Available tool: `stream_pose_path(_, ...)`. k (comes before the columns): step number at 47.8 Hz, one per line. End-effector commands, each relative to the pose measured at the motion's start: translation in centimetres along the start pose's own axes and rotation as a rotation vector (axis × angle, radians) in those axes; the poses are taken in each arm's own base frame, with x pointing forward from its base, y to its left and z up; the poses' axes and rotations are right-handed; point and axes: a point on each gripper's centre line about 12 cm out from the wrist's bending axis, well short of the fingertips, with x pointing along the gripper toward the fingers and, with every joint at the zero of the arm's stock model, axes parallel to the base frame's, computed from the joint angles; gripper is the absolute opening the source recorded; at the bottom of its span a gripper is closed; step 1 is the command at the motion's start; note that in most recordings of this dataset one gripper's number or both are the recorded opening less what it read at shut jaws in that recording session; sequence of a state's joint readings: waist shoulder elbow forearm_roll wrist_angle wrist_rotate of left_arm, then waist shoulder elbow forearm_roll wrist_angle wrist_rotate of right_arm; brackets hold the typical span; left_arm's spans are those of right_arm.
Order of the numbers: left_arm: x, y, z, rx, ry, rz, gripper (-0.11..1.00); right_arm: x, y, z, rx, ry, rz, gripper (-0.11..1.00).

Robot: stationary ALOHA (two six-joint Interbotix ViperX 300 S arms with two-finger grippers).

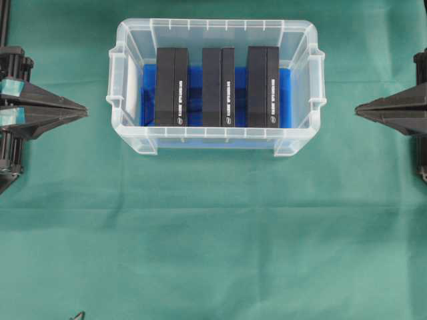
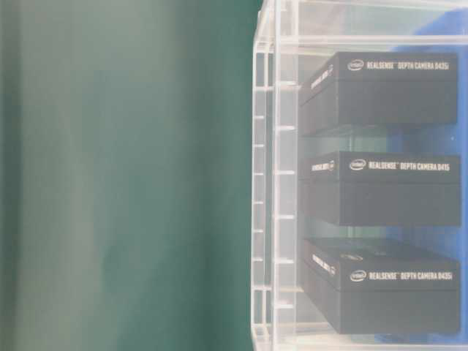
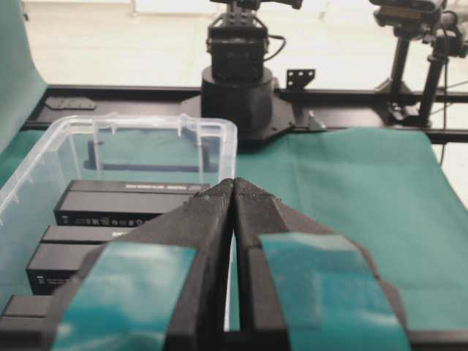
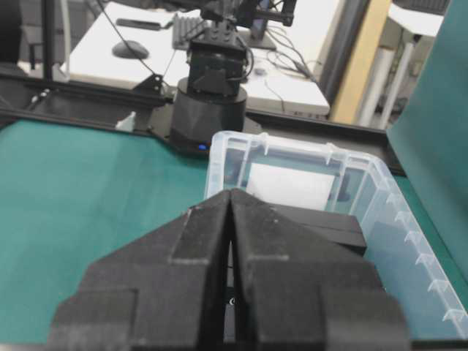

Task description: Take the box out of the case with the left arm.

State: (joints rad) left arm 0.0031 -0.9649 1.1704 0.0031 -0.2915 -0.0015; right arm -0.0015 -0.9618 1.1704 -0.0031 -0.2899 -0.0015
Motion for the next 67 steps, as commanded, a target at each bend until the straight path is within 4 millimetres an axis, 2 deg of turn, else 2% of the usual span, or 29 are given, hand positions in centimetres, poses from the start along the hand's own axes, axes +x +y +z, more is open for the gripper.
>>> stream_pose_path(1, 0.2, -0.1, 0.4, 0.019, 0.008, -0.010, 0.02, 0.2, -0.1, 0.2, -0.002, 0.000, -0.005, 0.00)
stream_pose_path(11, 0.3, -0.1, 0.8, 0.014, 0.020, -0.009, 0.02, 0.5, -0.1, 0.1, 0.004, 0.081, -0.005, 0.00)
stream_pose_path(17, 0.4, -0.1, 1.8, -0.001, -0.005, -0.009, 0.02, 0.7, -0.1, 1.3, 0.006, 0.080, -0.005, 0.00)
stream_pose_path(20, 0.5, -0.1, 3.0, -0.018, -0.028, -0.009, 0.02, 0.9, -0.1, 2.4, 0.006, 0.074, -0.005, 0.00)
stream_pose_path(26, 0.9, -0.1, 6.0, -0.050, -0.044, -0.008, 0.02, 1.4, -0.1, 5.9, 0.006, 0.071, -0.005, 0.00)
stream_pose_path(34, 1.3, 0.0, 10.1, -0.078, 0.026, -0.001, 0.02, 1.8, -0.2, 10.9, 0.006, 0.068, -0.007, 0.00)
stream_pose_path(40, 1.2, 0.0, 12.3, -0.080, 0.086, 0.005, 0.02, 2.3, -0.2, 13.0, 0.006, 0.103, -0.007, 0.00)
stream_pose_path(47, 1.0, 0.0, 13.2, -0.082, 0.118, 0.008, 0.02, 2.9, -0.2, 13.0, 0.008, 0.178, -0.006, 0.00)
stream_pose_path(56, 1.0, 0.0, 12.7, -0.092, 0.181, 0.012, 0.02, 2.9, -0.2, 12.6, 0.051, 0.224, -0.011, 0.00)
stream_pose_path(67, 1.2, -0.1, 10.4, -0.146, 0.523, 0.040, 0.02, 2.3, -0.2, 10.5, 0.120, 0.530, -0.039, 0.00)
